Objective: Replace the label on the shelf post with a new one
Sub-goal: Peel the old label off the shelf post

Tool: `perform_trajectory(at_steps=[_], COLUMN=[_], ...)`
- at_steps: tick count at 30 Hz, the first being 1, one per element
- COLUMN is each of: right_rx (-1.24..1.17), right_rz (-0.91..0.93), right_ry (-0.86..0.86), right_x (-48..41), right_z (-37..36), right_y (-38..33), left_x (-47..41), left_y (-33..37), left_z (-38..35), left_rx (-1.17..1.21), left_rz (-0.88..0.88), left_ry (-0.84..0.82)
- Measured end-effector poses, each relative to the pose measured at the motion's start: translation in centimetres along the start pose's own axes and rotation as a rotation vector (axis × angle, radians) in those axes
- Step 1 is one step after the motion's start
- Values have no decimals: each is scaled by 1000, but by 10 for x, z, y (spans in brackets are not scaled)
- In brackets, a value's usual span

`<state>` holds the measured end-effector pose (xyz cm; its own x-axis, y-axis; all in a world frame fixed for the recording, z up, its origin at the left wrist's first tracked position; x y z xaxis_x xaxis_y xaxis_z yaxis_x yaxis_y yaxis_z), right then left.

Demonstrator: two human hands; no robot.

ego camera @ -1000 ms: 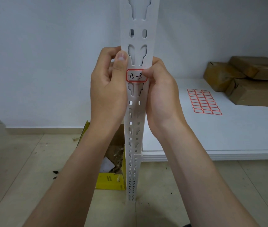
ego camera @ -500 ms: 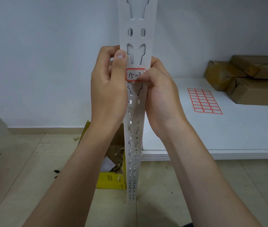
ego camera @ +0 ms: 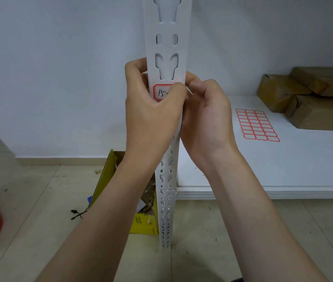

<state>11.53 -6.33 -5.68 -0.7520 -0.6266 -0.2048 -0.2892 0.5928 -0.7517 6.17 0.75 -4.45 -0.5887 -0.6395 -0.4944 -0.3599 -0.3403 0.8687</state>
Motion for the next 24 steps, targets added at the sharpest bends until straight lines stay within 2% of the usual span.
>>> perform_trajectory(at_steps=[24], right_rx=[-26], right_rz=[-31], right_ry=[-10], right_x=[5], right_z=[-7], right_y=[-2], left_x=[-9], left_y=[1], left_z=[-7], left_rx=[59], left_rz=[89], left_ry=[-1])
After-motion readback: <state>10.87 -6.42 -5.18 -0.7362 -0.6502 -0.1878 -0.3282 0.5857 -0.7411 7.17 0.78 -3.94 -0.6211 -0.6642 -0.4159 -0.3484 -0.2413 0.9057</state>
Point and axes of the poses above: each hand's wrist, its own x-axis away from the middle knuckle, its own z-axis out of the back of the hand, y = z × x, the point moved 2 cm from there along -x, towards the middle knuckle, and after that the axes turned 1 degree about -x, right-handed, at the moved point
